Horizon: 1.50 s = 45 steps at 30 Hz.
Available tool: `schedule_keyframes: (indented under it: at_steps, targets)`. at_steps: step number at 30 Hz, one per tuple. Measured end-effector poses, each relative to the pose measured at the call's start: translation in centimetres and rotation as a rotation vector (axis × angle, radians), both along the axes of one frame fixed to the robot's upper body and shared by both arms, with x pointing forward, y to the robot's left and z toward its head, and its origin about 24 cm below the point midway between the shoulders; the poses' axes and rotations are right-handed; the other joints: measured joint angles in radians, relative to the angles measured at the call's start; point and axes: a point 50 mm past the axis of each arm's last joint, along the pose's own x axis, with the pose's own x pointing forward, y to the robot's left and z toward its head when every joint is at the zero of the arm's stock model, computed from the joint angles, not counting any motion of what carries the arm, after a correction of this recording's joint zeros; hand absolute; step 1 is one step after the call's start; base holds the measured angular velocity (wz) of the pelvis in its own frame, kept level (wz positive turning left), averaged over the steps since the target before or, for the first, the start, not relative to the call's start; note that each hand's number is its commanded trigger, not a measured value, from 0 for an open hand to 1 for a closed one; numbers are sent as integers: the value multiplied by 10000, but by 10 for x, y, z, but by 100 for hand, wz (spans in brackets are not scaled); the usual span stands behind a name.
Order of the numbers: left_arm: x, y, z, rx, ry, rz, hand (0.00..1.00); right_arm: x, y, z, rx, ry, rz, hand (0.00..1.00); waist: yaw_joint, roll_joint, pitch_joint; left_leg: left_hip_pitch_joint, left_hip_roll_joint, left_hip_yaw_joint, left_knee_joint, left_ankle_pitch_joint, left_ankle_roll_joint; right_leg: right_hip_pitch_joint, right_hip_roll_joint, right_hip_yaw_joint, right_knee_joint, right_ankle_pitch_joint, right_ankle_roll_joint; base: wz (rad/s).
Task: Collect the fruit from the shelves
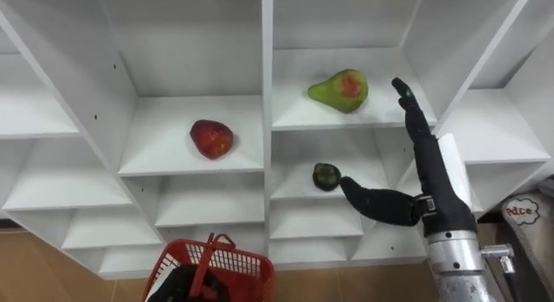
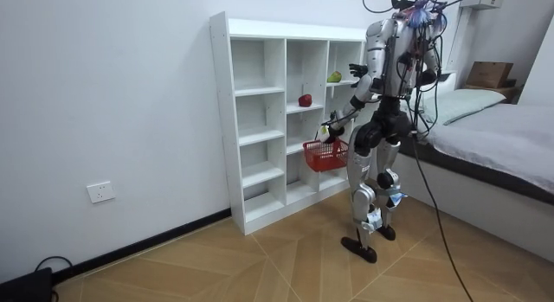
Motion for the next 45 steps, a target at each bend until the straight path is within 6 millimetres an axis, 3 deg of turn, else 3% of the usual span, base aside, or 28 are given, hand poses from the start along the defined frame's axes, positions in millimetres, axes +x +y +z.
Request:
schedule_keyframes:
  at_steps: [11,14,19,27,34,45]
  targets:
    - [4,-3,1,-169,-33,-51,100,20,15,17,8,-952,796,0,77,-9,87,-28,-2,-47,-48,1,0,-15,2,-78,-26,-2,3,1]
    - [8,-4,2,-181,-119,-96,100,24,14,21,-100,-1133,870,0,218,-120,142,-74,-1,-54,-48,1,0,-59,-6,-125,-32,-3,3,0]
    - [8,-3,2,-142,-62,-112,100,34,13,32,-265,-1618,950,0,262,-243,72,-159,-13,-122,-33,2,2,-105,-31,-215,-33,-3,4,4]
    - [6,-1,-2,-100,193,-94,100,50,15,53,-403,-2636,994,0,293,-256,77,-129,-5,-194,81,2,2,4,-46,-296,-13,-3,3,2]
    - [6,0,-3,-100,349,-108,100,54,16,57,-403,-2805,1021,0,316,-293,135,-149,-10,-325,212,0,0,101,-49,-347,-24,1,-10,4]
    - [4,4,-6,-45,706,97,100,57,9,63,-409,-3074,671,0,488,-320,96,-155,-4,-339,212,1,0,101,-45,-372,-30,8,-19,0]
